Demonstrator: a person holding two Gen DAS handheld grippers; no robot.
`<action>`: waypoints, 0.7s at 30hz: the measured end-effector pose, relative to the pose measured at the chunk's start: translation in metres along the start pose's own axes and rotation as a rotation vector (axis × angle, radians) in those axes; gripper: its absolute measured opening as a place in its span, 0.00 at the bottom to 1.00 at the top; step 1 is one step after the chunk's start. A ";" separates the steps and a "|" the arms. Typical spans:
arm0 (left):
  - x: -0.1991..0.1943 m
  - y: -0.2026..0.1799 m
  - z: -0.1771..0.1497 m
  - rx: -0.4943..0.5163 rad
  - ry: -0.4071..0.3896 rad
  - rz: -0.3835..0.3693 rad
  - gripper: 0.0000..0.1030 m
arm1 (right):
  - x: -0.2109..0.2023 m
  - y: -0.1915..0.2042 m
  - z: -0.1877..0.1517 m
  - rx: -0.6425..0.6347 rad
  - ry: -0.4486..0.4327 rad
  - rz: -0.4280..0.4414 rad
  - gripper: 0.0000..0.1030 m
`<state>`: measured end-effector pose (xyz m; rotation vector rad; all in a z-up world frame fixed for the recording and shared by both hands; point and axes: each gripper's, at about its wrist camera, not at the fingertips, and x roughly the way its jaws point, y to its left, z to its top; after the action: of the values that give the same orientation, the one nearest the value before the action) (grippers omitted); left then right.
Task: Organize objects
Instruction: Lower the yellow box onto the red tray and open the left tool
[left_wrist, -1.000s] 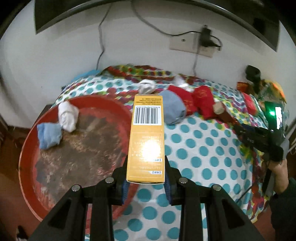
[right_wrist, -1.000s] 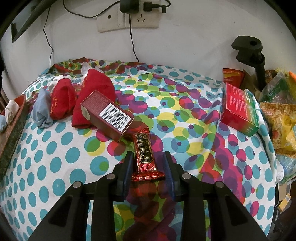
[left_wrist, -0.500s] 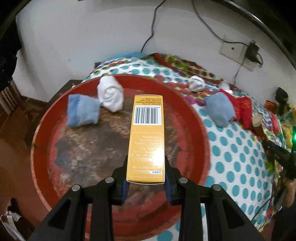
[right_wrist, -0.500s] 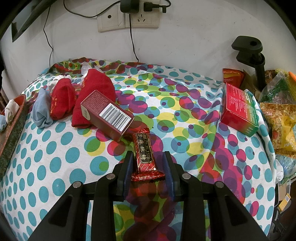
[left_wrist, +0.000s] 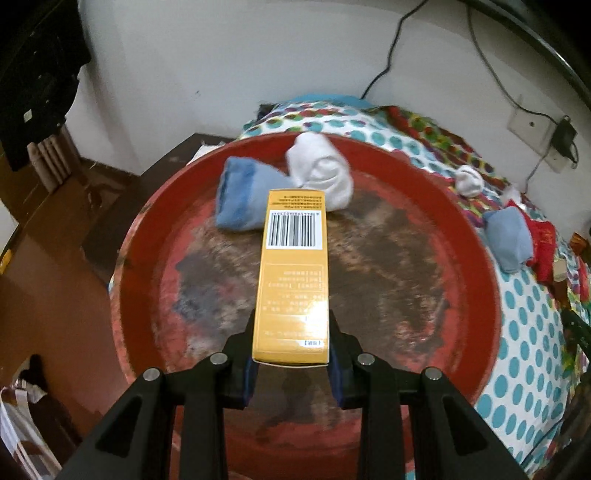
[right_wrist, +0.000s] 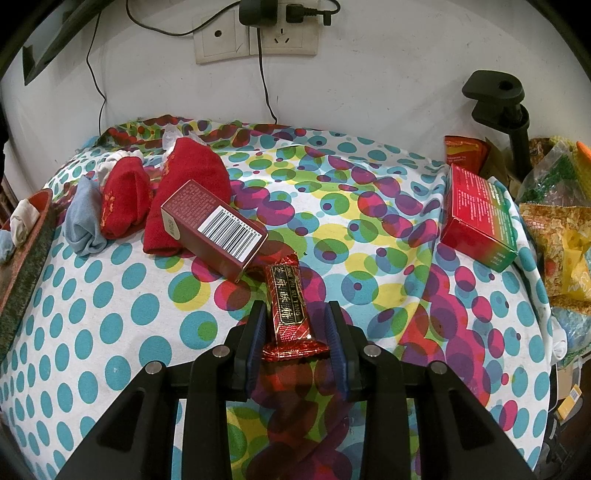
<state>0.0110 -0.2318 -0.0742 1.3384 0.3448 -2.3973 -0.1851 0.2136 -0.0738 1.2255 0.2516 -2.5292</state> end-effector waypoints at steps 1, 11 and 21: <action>0.002 0.004 -0.001 -0.009 0.005 0.003 0.30 | 0.000 0.000 0.000 0.000 0.000 0.000 0.30; 0.011 0.031 0.004 -0.066 0.020 0.034 0.30 | 0.000 0.000 0.000 0.000 0.000 0.000 0.30; 0.026 0.047 0.020 -0.056 0.018 0.078 0.30 | 0.000 0.000 0.000 0.000 0.000 0.000 0.30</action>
<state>0.0038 -0.2869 -0.0879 1.3248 0.3548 -2.2966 -0.1852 0.2136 -0.0734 1.2258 0.2515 -2.5294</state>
